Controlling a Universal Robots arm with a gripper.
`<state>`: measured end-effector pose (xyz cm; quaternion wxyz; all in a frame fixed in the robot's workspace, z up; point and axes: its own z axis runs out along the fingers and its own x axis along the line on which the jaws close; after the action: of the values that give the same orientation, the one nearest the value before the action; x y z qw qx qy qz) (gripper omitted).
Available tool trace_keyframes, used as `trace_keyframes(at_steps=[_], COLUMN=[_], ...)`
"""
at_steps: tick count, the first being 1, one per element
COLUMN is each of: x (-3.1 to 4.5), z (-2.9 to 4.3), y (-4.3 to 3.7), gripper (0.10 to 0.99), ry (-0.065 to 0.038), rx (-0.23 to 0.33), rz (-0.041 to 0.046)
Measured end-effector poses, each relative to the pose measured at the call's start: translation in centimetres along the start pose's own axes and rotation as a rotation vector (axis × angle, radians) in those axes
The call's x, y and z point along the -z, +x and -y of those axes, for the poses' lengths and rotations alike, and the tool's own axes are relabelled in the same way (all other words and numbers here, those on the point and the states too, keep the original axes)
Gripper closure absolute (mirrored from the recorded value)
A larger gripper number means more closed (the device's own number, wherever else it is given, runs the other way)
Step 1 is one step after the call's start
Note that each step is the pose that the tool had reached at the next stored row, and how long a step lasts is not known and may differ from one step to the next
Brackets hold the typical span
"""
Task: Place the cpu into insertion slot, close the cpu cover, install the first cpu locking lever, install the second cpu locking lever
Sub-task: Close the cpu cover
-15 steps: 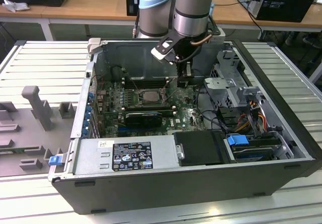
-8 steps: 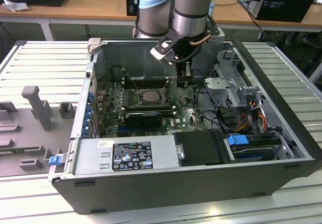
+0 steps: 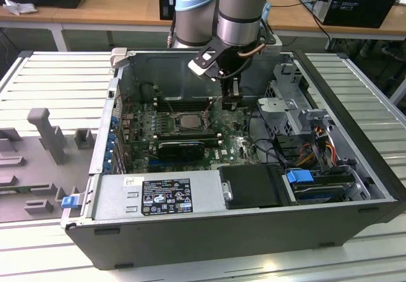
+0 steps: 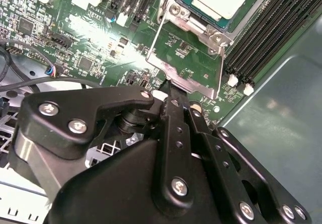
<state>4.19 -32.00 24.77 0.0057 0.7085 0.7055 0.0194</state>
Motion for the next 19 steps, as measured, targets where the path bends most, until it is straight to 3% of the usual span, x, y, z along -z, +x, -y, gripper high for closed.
trace_keyframes(at_steps=[19], x=[0.02], z=[0.5], y=[0.0], gripper=[0.98], ry=[0.0], rx=[0.0], rz=[0.0])
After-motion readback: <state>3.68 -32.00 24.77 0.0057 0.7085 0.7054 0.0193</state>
